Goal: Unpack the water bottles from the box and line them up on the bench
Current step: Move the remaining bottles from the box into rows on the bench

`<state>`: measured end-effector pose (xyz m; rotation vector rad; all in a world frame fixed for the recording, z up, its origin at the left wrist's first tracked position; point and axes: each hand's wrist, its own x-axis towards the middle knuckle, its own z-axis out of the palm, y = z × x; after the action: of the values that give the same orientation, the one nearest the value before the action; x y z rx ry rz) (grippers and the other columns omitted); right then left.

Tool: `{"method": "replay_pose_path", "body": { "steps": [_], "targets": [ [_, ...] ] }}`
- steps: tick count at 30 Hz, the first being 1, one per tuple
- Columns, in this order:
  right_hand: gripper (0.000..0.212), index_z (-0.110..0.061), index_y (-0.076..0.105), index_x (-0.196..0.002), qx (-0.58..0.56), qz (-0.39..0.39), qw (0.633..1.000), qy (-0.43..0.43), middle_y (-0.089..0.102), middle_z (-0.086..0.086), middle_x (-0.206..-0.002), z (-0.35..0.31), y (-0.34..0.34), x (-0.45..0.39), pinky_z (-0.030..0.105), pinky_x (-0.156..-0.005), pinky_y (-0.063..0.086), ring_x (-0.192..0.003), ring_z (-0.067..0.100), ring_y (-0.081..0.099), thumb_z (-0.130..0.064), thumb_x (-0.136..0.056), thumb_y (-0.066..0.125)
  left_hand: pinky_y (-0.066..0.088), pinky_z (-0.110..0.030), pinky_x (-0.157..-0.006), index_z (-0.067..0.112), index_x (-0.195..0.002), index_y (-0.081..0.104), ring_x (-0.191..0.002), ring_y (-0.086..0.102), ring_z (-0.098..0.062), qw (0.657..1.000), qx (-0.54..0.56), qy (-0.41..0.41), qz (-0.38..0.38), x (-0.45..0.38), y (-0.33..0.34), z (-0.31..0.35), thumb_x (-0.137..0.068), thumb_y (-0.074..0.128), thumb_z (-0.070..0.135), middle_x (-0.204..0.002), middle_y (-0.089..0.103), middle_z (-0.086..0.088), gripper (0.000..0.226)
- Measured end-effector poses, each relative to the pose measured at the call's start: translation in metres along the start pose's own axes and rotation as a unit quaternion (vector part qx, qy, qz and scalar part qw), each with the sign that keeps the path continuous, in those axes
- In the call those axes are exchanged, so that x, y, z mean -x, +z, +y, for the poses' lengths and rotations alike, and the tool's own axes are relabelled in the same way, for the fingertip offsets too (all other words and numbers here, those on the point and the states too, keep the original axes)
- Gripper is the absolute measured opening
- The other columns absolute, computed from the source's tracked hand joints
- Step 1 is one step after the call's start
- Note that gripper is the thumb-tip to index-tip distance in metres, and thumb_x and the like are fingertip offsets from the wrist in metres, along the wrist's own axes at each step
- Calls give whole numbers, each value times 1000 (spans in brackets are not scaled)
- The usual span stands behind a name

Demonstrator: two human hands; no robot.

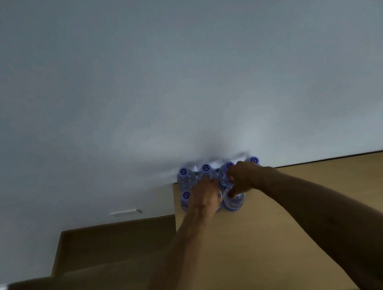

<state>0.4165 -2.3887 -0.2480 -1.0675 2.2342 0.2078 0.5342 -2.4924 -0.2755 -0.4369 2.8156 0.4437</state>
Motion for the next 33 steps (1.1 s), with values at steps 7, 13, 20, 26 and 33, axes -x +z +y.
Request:
{"method": "replay_pose_path", "body": {
  "steps": [7,13,20,26,33],
  "targets": [
    [41,-20,64,-93,-36,122,991,-36,66,5,-94,8,-9,2,29,-69,44,-90,23,62,-56,-75,71,52,-29,-73,10,-116,60,-92,66,-21,1000,-6,-4,8,0,8,-1,-87,68,16,-110,67,-8,30],
    [19,-12,59,-101,6,229,972,-60,57,7,-104,5,-12,-3,34,-71,45,-97,27,59,-19,-84,54,45,-44,-94,15,-136,40,-116,51,-31,993,-89,35,68,5,11,-11,-77,68,49,-130,50,-15,74],
    [23,-14,56,-109,-70,122,990,-18,64,16,-103,12,1,-10,37,-72,49,-96,36,63,-15,-87,51,40,-41,-88,13,-125,51,-96,61,-26,989,-90,87,78,-10,10,28,-79,59,59,-109,65,-7,66],
    [30,-15,59,-118,-124,133,983,1,63,15,-109,12,2,-16,32,-73,47,-97,32,62,-11,-89,54,33,-39,-92,14,-93,58,-77,62,-23,994,-90,35,59,-8,24,41,-84,61,51,-78,66,-4,38],
    [31,-17,58,-114,-72,142,987,-8,65,11,-104,18,-5,-6,35,-73,52,-92,30,64,-20,-84,63,42,-34,-93,7,-112,60,-87,65,-26,995,-15,11,93,-4,26,46,-83,72,36,-94,70,-10,43]
  ]
}}
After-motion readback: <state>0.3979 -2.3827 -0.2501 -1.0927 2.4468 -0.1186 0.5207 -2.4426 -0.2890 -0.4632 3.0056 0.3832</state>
